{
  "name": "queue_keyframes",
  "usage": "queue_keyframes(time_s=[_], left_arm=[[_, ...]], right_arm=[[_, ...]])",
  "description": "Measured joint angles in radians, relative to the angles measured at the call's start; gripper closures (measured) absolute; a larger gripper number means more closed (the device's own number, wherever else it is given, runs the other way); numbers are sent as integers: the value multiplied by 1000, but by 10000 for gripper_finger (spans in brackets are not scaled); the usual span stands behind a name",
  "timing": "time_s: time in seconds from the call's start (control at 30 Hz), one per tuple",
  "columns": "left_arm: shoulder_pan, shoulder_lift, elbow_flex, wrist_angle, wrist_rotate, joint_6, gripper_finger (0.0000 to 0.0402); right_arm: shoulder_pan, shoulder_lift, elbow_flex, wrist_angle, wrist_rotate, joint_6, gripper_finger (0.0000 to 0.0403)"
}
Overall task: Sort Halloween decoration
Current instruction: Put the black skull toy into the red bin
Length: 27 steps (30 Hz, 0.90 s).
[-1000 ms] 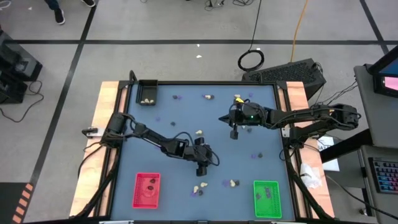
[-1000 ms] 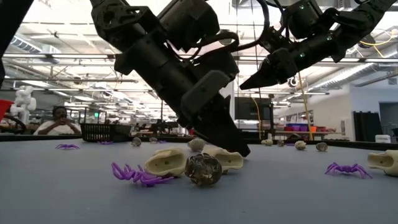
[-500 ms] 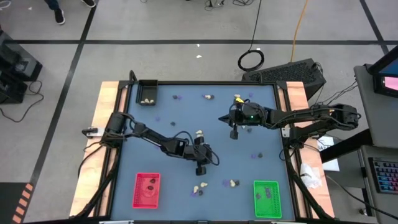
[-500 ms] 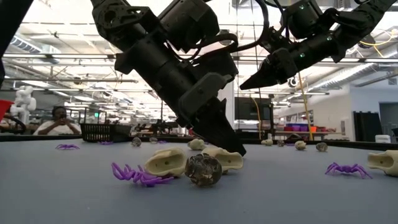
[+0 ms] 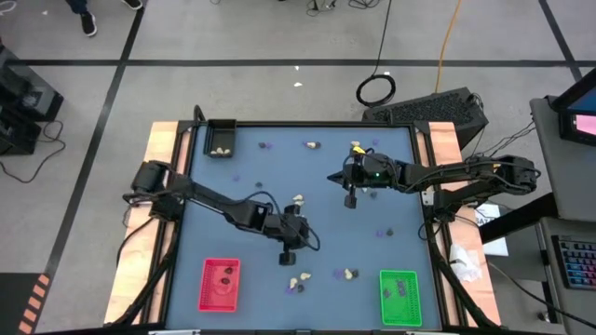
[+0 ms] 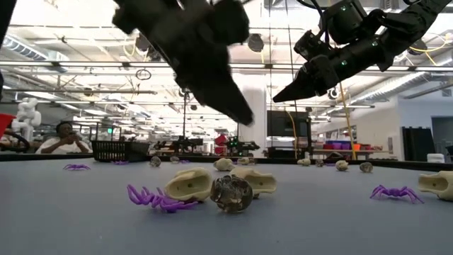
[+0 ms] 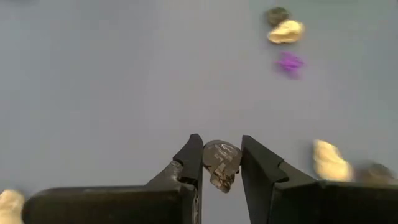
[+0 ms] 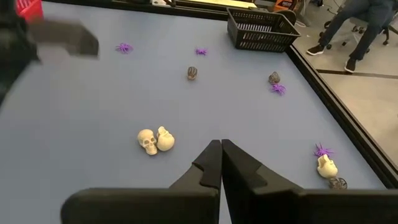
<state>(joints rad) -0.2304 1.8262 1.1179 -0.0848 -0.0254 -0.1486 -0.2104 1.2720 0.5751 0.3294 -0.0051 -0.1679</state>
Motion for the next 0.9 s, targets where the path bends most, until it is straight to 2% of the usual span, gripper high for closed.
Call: queue_keyframes(time_s=[0.27, 0.43, 0.6, 0.8, 0.9], left_arm=[[-90, -191, 0, -334, 42, -64, 338], [-206, -280, -1, -538, 53, -240, 338], [-354, -305, -1, -717, 107, -440, 338], [-500, -305, -37, -766, 138, -668, 338], [-541, -301, -59, -761, 111, -736, 338]], right_arm=[[0, 0, 0, -5, 0, 3, 403], [0, 0, 0, -5, 0, 6, 403], [1, 0, 0, -5, 0, 9, 403], [1, 0, 0, -5, 0, 18, 403], [1, 0, 0, -5, 0, 22, 403]])
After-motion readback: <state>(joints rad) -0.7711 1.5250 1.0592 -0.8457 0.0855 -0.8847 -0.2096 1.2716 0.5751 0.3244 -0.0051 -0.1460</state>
